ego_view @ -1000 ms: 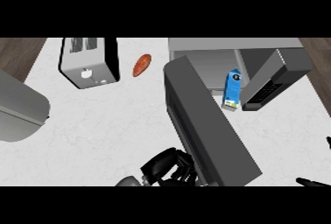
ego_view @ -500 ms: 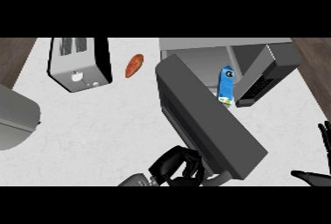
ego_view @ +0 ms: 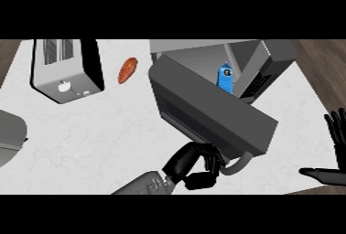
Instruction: Pick up the milk, place it into the microwave and close the microwave
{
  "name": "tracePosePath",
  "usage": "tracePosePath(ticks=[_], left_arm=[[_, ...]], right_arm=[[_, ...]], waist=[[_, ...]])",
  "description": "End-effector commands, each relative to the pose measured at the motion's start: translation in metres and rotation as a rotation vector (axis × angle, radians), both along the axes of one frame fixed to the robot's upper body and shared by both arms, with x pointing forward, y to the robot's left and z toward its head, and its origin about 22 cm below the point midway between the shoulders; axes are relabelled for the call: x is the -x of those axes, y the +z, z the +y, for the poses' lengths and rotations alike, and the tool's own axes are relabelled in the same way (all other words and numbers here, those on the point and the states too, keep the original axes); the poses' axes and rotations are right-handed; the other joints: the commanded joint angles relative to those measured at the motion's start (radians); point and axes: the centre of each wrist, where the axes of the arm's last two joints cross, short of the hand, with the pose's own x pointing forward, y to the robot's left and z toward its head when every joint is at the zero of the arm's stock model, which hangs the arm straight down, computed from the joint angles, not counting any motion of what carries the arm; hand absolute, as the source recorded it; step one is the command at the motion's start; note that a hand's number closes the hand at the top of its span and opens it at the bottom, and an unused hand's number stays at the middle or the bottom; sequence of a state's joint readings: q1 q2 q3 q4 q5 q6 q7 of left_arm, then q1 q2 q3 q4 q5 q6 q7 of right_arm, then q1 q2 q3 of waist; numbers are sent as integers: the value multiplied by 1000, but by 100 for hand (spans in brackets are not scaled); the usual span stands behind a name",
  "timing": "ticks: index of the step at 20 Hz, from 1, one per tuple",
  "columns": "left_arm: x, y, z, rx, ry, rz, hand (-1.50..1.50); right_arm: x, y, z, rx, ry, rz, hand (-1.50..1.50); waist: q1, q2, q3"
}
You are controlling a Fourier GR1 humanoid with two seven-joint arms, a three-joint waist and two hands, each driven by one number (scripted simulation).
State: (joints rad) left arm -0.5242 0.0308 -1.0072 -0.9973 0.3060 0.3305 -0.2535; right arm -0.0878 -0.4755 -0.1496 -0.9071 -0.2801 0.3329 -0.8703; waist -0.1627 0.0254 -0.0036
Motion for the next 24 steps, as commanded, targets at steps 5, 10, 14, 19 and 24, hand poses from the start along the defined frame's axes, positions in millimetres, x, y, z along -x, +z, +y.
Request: tracePosePath(ticks=[5,10,14,19,24], left_arm=[[-31,46,-28,105,38,-145,150],[-49,66,-35,119,84,-185,150],[-65,81,-39,120,110,-209,150],[-82,98,-42,125,152,-230,150],[-96,111,-44,120,197,-237,150]], right_arm=[[-23,22,11,-33,169,-64,-150],[-36,41,12,-11,203,-86,-150],[-47,56,13,-6,205,-118,-150],[-59,70,18,-25,263,-138,-150],[-72,88,25,-31,329,-167,-150]], waist=[[-71,11,-2],[-113,22,1],[-144,33,3],[-175,47,5],[-201,57,6]])
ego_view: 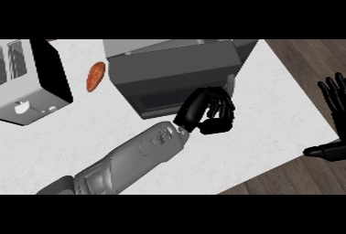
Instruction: Pick up the milk, place it into the microwave and close the microwave
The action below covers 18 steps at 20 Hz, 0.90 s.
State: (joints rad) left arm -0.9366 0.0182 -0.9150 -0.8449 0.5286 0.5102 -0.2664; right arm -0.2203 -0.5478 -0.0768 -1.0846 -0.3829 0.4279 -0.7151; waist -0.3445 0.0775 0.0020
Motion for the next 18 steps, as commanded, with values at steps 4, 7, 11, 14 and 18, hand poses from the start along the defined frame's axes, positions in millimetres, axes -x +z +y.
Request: tracePosePath(ticks=[4,7,11,14,18], left_arm=[[-16,29,-14,29,12,-47,150],[-22,38,-16,42,31,-59,150],[-29,51,-18,67,47,-69,150],[-35,60,-20,69,55,-87,150],[-34,58,-21,65,50,-89,150]], right_arm=[[-15,21,7,-28,116,-63,-150],[-19,28,10,-23,171,-52,-150],[-27,37,24,-41,250,-70,-150],[-27,41,26,-16,300,-41,-150],[-35,63,34,48,369,-66,-150]], waist=[[-47,17,2],[-54,23,5],[-66,31,6],[-75,32,8],[-78,34,7]])
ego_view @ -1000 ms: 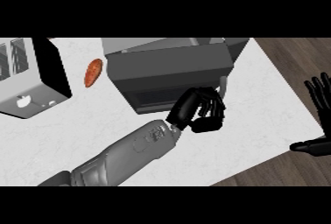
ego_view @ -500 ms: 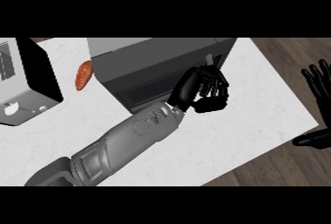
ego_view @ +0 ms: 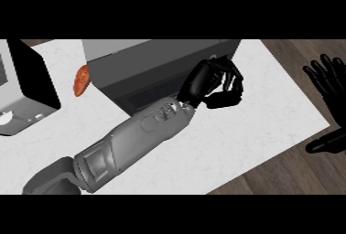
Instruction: Pick up the milk, place it into the microwave and close the microwave
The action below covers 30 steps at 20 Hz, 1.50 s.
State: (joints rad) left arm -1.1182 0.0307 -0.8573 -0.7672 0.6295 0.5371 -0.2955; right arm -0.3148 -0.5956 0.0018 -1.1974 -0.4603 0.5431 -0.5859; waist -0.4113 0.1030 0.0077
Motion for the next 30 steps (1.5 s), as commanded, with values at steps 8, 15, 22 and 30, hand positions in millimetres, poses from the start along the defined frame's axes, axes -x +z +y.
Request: tracePosePath(ticks=[8,15,22,30], left_arm=[[-4,6,-10,13,12,19,150],[-5,8,-10,24,28,18,150],[-5,13,-12,49,49,9,150],[-3,8,-11,59,77,6,150]], right_arm=[[-10,48,45,120,387,-117,150],[-3,54,69,137,481,-122,150],[6,57,80,140,523,-115,150],[16,64,92,149,563,-130,150]], waist=[[-24,4,2],[-44,1,4],[-69,-1,6],[-82,3,6]])
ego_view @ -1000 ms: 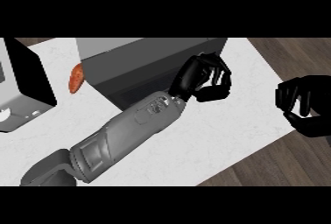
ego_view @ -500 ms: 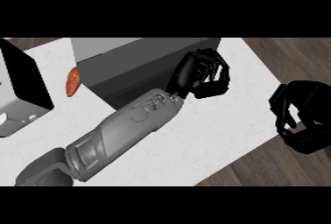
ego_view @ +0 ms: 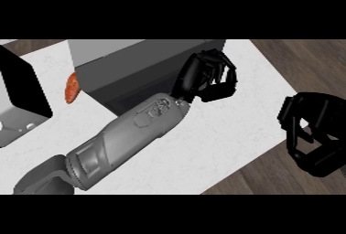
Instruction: Pick up the milk, place it into the microwave and close the microwave
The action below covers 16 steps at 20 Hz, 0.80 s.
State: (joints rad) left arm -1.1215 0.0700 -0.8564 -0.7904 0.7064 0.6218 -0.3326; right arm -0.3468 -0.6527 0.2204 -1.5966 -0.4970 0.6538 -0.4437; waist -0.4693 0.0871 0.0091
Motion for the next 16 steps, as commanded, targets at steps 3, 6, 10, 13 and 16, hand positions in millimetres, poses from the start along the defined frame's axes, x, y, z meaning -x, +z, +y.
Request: tracePosePath(ticks=[3,6,10,13,16], left_arm=[[3,1,-22,-5,-5,21,150],[-6,-11,-9,26,116,203,150],[-11,5,4,380,170,387,150],[-14,3,10,459,149,438,150],[-12,-11,16,486,122,479,150]], right_arm=[[8,0,5,-9,93,-6,150],[17,-14,14,109,172,89,150],[27,-23,20,67,185,127,150],[35,-31,26,60,190,153,150],[43,-31,33,25,197,149,150]], waist=[[-28,19,4],[26,38,0],[45,53,-17],[77,47,-14],[85,42,-15]])
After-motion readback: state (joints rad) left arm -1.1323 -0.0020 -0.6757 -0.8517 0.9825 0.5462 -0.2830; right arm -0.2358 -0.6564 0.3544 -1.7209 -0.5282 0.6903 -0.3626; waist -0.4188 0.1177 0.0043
